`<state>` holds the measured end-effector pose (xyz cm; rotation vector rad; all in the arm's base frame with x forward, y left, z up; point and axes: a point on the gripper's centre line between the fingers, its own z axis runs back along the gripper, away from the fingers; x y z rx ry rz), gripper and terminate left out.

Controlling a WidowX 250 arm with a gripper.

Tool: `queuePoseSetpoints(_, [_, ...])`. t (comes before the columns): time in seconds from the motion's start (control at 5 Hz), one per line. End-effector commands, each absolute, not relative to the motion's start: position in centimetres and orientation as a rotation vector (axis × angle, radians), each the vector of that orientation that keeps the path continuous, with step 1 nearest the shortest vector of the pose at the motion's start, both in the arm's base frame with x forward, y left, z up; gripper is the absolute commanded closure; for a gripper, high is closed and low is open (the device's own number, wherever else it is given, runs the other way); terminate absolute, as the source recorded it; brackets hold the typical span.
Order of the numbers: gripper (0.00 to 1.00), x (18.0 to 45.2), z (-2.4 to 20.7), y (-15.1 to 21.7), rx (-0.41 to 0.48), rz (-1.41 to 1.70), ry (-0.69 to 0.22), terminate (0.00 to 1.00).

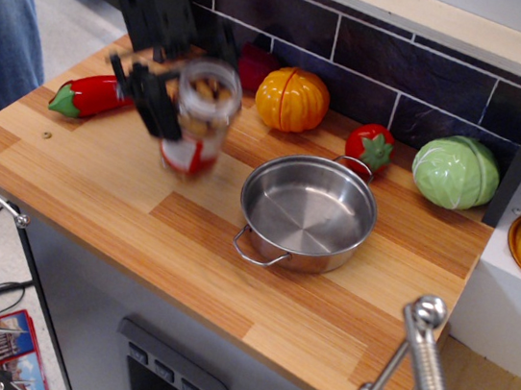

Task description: Pour almonds in pot

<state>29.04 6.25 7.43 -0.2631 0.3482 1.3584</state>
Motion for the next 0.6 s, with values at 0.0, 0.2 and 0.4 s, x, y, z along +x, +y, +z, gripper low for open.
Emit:
queuePoseSetpoints(0.0, [1.0, 30.9, 10.9, 4.1, -0.146, 1.492, -0.021, 0.0])
queuePoseSetpoints(0.2, [1.0, 32.7, 10.4, 3.5, -0.111, 1.558, -0.049, 0.0])
queuePoseSetpoints(0.4, [1.0, 33.6, 9.8, 3.4, -0.004, 1.559, -0.195, 0.0])
